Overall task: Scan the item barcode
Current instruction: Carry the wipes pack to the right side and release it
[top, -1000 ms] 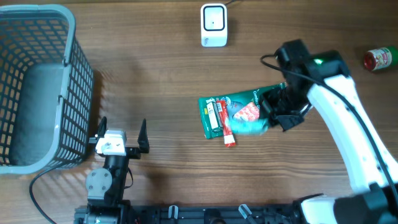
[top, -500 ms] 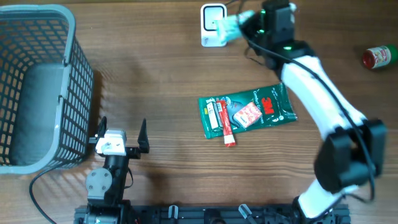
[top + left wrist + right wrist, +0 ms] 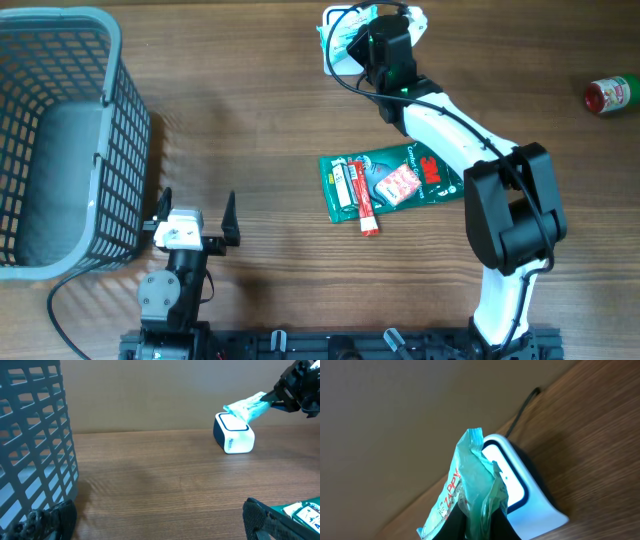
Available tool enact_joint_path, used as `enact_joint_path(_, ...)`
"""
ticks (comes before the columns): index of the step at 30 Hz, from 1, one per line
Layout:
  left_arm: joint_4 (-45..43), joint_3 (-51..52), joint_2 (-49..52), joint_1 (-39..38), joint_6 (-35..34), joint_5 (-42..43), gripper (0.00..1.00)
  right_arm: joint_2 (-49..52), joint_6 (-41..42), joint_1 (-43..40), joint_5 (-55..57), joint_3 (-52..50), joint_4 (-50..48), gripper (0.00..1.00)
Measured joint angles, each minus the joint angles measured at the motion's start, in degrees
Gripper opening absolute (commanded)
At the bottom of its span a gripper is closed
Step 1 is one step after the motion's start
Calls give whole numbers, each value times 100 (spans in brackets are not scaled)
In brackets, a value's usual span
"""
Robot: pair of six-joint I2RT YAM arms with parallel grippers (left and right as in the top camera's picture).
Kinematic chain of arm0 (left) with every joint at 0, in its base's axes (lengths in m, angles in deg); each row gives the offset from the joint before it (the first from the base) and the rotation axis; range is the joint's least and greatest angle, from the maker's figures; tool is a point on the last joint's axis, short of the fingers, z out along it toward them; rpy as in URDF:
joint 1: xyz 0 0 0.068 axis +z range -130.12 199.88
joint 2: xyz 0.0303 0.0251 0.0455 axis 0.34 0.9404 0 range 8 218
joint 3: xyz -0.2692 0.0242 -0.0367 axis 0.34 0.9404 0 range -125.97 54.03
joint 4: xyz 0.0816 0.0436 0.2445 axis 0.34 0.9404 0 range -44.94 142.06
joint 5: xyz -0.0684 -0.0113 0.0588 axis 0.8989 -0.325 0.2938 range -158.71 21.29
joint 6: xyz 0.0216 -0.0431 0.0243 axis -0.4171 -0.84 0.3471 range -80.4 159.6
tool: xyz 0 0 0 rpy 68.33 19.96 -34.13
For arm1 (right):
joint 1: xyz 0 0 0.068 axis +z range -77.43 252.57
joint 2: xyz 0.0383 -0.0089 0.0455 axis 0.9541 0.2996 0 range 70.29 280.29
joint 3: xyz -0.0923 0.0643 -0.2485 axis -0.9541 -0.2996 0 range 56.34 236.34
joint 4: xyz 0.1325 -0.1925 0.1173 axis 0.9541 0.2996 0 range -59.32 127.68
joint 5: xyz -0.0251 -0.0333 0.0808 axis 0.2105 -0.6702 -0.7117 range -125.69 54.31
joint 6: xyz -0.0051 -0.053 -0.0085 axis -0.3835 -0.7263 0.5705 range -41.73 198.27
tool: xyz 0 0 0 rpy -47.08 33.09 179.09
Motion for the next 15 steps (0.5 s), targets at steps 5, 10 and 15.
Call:
enact_joint_path(5,0,0,0,0,0,0,100,-24,-632,-15,7,15,767,5)
enact_joint_path(10,2,2,0,0,0,0,100,-935,-1113,-63,254,-7,2382,5)
enact_joint_path(15,2,2,0,0,0,0,100,-2761,-1130,-474,1204,35,3991,5)
